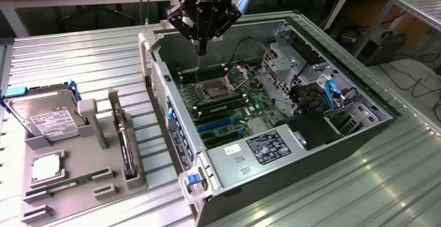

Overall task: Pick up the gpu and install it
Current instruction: 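Reach for the gpu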

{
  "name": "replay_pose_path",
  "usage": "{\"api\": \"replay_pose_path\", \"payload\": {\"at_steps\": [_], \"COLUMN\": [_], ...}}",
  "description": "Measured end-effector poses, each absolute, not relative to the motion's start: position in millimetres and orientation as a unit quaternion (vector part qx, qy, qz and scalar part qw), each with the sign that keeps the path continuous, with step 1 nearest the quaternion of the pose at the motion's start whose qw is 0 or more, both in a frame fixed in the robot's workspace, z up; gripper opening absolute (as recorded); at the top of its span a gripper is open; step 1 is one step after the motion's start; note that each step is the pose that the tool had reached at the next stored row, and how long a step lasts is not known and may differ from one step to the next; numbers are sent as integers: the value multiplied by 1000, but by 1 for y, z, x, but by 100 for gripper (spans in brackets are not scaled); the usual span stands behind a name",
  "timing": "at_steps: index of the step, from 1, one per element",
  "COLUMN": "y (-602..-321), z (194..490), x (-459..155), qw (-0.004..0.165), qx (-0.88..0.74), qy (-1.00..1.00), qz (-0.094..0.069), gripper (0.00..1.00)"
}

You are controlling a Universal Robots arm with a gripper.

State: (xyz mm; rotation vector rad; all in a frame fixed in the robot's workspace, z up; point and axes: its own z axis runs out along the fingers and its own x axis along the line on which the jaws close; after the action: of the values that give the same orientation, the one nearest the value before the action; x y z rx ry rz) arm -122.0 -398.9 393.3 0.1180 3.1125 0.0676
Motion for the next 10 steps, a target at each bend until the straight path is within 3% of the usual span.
{"api": "replay_pose_path", "payload": {"at_steps": [10], "y": [-399], "z": [393], "x": [-122], "qw": [13], "qx": [38], "qy": [999], "qz": [22], "gripper": [11]}}
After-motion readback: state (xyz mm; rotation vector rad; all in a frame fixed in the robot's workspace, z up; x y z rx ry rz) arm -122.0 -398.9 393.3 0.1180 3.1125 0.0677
